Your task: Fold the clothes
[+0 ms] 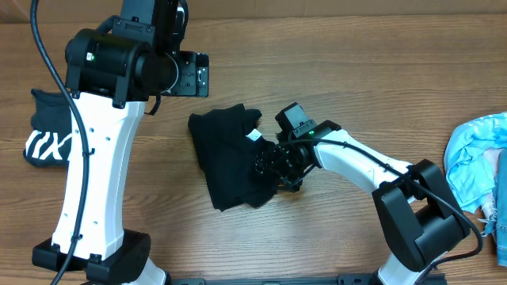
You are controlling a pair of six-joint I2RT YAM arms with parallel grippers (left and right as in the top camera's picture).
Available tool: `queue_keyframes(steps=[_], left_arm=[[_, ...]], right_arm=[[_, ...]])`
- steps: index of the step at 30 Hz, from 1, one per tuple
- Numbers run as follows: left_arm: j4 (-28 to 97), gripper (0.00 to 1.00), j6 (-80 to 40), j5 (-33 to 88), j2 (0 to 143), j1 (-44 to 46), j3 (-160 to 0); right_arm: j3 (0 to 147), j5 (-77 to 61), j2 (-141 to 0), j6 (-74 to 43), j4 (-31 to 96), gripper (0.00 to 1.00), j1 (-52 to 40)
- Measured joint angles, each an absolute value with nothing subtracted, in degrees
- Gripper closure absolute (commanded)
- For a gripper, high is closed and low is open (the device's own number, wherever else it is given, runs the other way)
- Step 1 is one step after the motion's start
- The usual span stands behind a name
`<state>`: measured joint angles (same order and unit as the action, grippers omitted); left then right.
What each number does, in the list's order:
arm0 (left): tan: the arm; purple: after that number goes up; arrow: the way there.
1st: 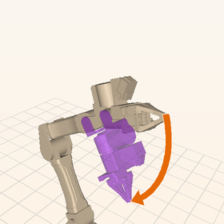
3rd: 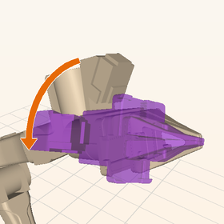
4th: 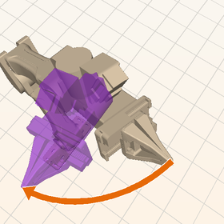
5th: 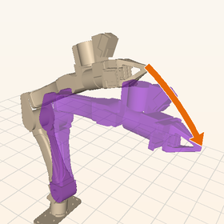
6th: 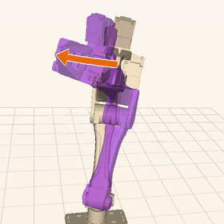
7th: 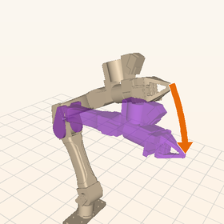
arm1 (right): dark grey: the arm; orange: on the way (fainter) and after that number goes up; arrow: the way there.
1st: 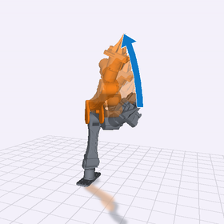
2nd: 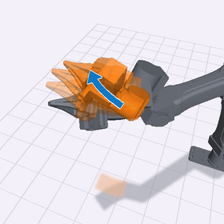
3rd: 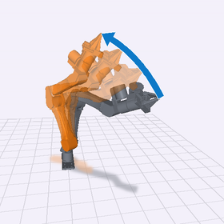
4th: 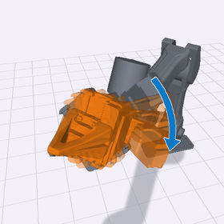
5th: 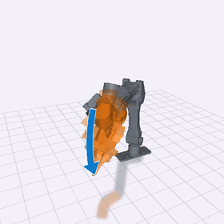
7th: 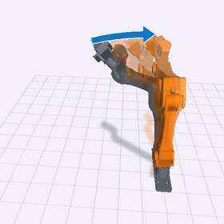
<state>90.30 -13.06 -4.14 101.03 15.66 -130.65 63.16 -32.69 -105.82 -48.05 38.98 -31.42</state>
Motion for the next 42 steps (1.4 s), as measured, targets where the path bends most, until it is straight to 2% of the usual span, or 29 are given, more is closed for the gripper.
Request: queue_keyframes(steps=[1, 2, 4, 5, 11, 16, 19, 21, 22, 23, 24, 30, 34, 37, 42], left_arm=[[90.3, 0.13, -13.1, -4.1, 101.0, 15.7, -130.6], [90.3, 0.13, -13.1, -4.1, 101.0, 15.7, -130.6], [90.3, 0.13, -13.1, -4.2, 101.0, 15.7, -130.6], [90.3, 0.12, -13.1, -4.2, 101.0, 15.7, -130.6], [90.3, 0.12, -13.0, -4.2, 101.0, 15.6, -130.6], [89.6, 0.11, -13.0, -4.3, 101.0, 15.7, -130.6], [89.6, 0.11, -13.0, -4.4, 101.0, 15.7, -130.6], [89.3, 0.1, -13.0, -4.4, 101.0, 15.7, -130.6], [89.1, 0.1, -13.0, -4.4, 101.0, 15.7, -130.6], [89.1, 0.09, -13.0, -4.4, 101.0, 15.7, -130.6], [89.1, 0.09, -13.0, -4.4, 101.0, 15.7, -130.6], [89.1, 0.08, -11.7, -4.4, 101.0, 15.7, -130.6], [88.7, 0.08, -11.6, -4.6, 101.0, 15.7, -130.6], [88.0, 0.08, -11.5, -4.6, 101.0, 15.7, -130.6], [88.2, 0.08, -11.5, -4.6, 101.0, 15.7, -130.6]], right_arm=[[63.0, -32.6, -105.8, -48.4, 38.3, 0.69, -31.6], [62.9, -32.5, -105.8, -48.6, 36.9, 0.82, -31.9], [62.7, -32.3, -105.8, -47.5, 30.2, 0.95, -32.1], [62.7, -32.8, -105.8, -45.7, 26.8, 0.96, -32.1], [63.7, -33.6, -105.4, -41.6, 26.8, 0.96, -32.0], [64.3, -25.8, -102.4, -38.9, 36.6, 0.96, -31.6], [64.3, -21.3, -102.2, -37.4, 35.9, 0.96, -30.1], [64.3, -20.2, -102.1, -35.7, 33.2, 0.91, -29.5], [64.3, -19.9, -102.1, -35.3, 32.6, 0.69, -29.3], [64.3, -19.1, -102.1, -33.6, 31.7, 0.41, -29.1], [64.3, -18.9, -102.1, -33.4, 31.8, 0.35, -29.1], [64.4, -18.0, -102.0, -32.1, 40.6, 0.36, -27.0], [64.4, -27.3, -100.9, -32.8, 47.7, 0.38, -21.6], [63.9, -33.1, -100.8, -35.3, 46.1, 0.37, -23.5], [60.9, -35.2, -100.8, -43.0, 37.1, 0.26, -29.1]])
